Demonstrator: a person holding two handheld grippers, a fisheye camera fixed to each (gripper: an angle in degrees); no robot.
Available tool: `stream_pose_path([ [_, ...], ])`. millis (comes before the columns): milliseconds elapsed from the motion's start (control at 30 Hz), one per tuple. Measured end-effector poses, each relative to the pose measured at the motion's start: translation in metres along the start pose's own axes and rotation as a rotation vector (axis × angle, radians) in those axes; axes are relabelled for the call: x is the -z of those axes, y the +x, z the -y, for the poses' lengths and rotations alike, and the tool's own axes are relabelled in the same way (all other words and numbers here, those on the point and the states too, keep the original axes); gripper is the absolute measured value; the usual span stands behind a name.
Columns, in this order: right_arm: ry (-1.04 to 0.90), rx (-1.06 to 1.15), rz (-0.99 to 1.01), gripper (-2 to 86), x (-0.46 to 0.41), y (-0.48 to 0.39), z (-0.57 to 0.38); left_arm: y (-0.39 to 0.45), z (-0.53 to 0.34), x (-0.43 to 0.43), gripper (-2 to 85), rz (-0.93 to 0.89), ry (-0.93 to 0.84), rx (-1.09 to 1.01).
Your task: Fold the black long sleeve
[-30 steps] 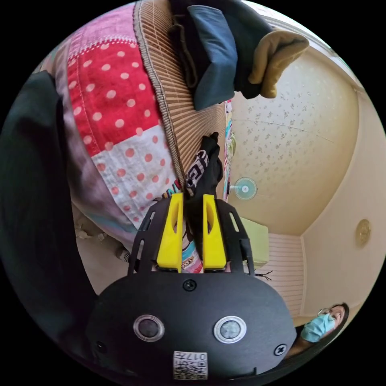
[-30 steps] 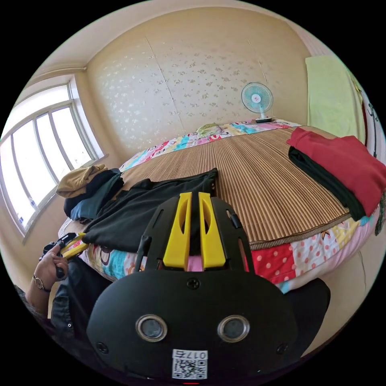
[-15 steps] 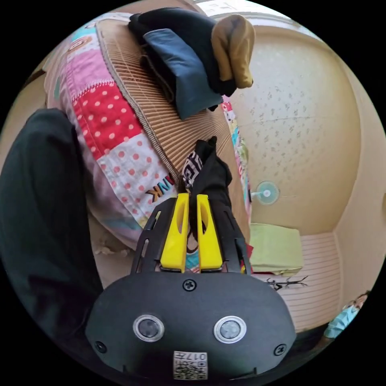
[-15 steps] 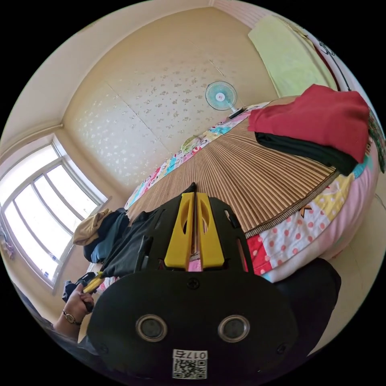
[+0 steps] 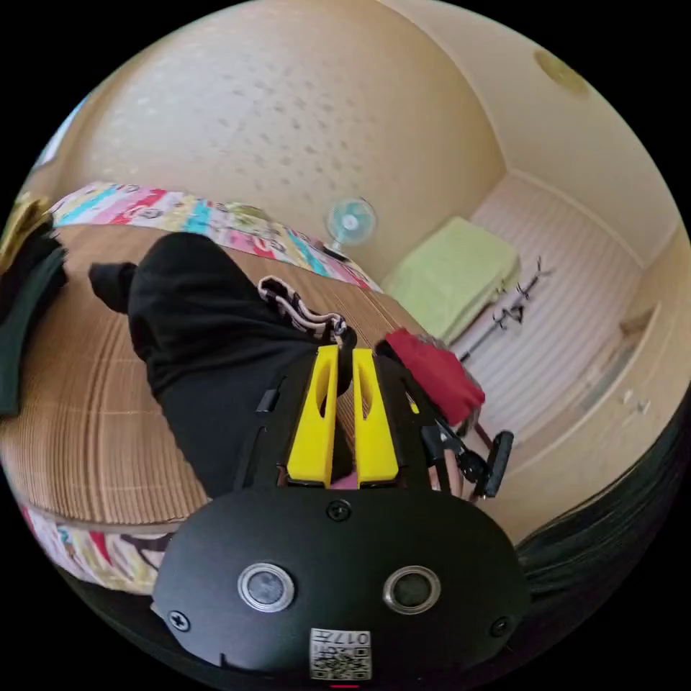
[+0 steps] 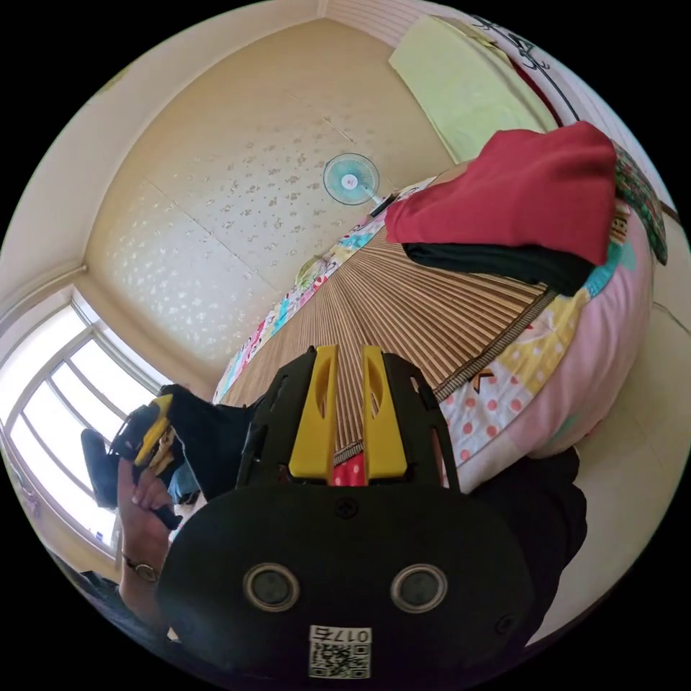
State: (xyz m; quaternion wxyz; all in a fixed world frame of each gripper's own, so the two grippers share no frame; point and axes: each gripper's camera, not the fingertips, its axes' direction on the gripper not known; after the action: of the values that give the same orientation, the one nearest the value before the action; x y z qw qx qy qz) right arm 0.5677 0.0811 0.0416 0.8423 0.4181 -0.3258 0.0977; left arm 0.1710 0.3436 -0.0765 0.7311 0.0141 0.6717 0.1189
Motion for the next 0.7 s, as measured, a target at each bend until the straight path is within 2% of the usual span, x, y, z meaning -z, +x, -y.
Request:
stream_pose_path([
  [67,-0.008,-0.007,0.001,5.3,-0.002,0.008,-0.001,0.016,-0.016,-0.053,4.7,0.013,-0.15,0.003],
  [133,-0.024,0.006,-0.02,5.8,-0.008,0.009,-0.002,0.022,-0.041,-0.079,5.1,-0.016,-0.193,0.015],
  [200,-0.052,0.022,-0.037,6.6,-0.017,0.01,-0.007,0.028,-0.071,-0.07,3.7,-0.206,-0.097,-0.033],
  [233,-0.058,0.023,-0.038,6.8,-0.019,0.011,-0.008,0.029,-0.076,-0.064,2.8,-0.242,-0.07,-0.053],
  [267,-0.068,0.025,-0.036,7.1,-0.022,0.012,-0.011,0.027,-0.082,-0.049,1.2,-0.255,-0.033,-0.069],
  [333,-0.074,0.026,-0.026,7.5,-0.026,0.015,-0.016,0.013,-0.088,-0.022,1.2,-0.148,0.013,-0.026],
  [400,-0.081,0.035,0.012,8.1,-0.03,0.016,-0.026,-0.017,-0.091,0.017,4.9,0.017,0.076,0.071],
  [500,-0.105,0.076,0.071,9.7,-0.039,0.012,-0.041,-0.063,-0.095,0.041,11.7,0.115,0.062,0.252],
  [567,-0.133,0.096,0.107,11.0,-0.046,0.008,-0.053,-0.089,-0.099,0.037,15.3,0.074,0.01,0.351],
  [700,-0.166,0.198,0.262,12.3,-0.057,-0.006,-0.086,-0.121,-0.117,0.006,15.9,-0.074,-0.086,0.527],
])
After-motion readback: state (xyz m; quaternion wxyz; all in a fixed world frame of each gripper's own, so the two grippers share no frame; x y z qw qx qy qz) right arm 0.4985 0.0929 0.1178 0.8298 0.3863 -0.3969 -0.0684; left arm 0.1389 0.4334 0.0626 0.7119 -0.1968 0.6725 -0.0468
